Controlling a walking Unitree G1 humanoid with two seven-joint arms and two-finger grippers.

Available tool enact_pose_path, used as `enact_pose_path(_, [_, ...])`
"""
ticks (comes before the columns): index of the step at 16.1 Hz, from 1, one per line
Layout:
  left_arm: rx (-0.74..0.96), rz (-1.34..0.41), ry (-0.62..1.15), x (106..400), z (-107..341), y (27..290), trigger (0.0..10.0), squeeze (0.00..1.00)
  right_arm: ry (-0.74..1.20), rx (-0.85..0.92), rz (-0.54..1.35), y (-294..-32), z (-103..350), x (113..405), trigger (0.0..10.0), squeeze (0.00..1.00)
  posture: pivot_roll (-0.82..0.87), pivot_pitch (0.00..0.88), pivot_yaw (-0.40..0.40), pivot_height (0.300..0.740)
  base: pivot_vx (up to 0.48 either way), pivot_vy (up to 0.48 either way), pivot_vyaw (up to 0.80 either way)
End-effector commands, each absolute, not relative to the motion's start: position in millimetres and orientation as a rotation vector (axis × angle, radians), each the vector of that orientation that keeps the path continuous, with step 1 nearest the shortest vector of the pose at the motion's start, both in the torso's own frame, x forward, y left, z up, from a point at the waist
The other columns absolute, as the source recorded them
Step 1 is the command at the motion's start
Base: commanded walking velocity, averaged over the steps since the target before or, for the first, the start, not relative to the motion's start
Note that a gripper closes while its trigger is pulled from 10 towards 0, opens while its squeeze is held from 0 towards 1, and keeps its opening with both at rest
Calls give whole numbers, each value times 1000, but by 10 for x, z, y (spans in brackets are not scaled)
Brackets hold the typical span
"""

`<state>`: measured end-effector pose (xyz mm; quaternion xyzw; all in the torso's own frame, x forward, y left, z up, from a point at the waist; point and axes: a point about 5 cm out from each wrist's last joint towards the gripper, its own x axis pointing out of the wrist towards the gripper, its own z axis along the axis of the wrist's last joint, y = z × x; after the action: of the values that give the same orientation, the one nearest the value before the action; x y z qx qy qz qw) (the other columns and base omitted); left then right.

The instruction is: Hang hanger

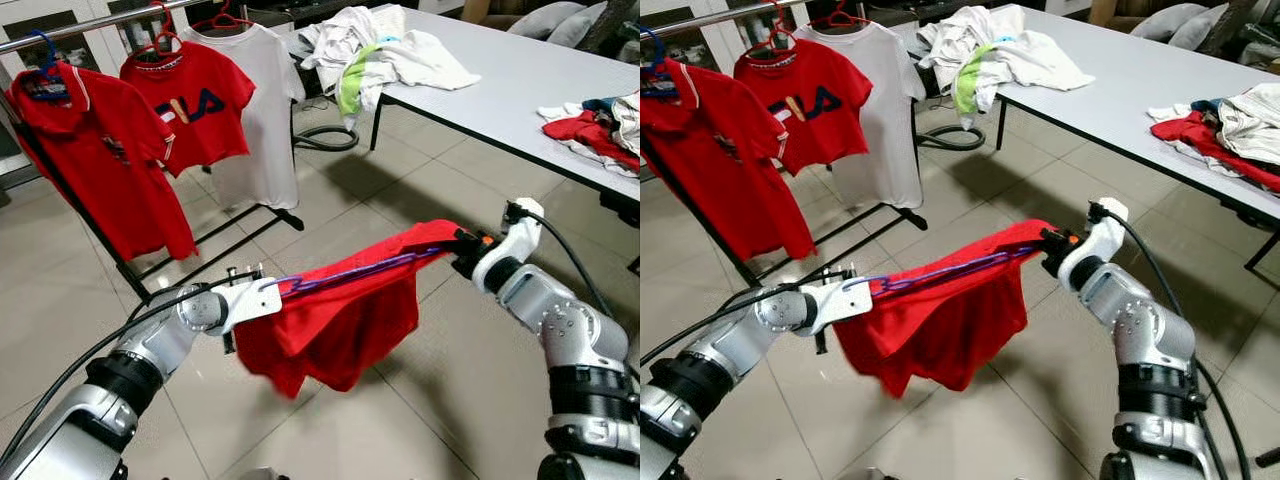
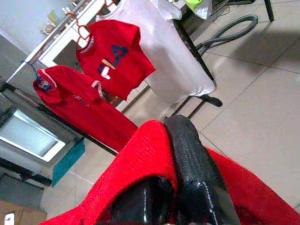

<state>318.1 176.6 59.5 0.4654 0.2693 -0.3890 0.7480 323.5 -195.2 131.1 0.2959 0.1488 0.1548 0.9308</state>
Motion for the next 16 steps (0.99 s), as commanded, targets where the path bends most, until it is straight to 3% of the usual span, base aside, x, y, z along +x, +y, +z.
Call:
enact_pose_path(1, [1049, -772, 707, 3150, 507, 2004, 0, 0, 218, 589, 283, -2075, 1498, 3239, 0, 0, -57, 0, 65, 740, 0, 0, 0])
enact_pose_path(6, [1079, -700, 712, 3320, 603, 1968, 0, 0, 270, 475, 360, -1838, 1408, 3115, 0, 0, -63, 0, 67, 740, 0, 0, 0])
enact_pose_path(9, [1058, -669, 633, 3459, 785, 1892, 0, 0, 356, 334, 335, -1848, 1161, 3026, 0, 0, -67, 0, 74, 740, 0, 0, 0])
enact_pose_path(16, [1098, -765, 662, 3380, 704, 1855, 0, 0, 390, 304, 241, -1900, 942, 3057, 0, 0, -60, 0, 75, 740, 0, 0, 0])
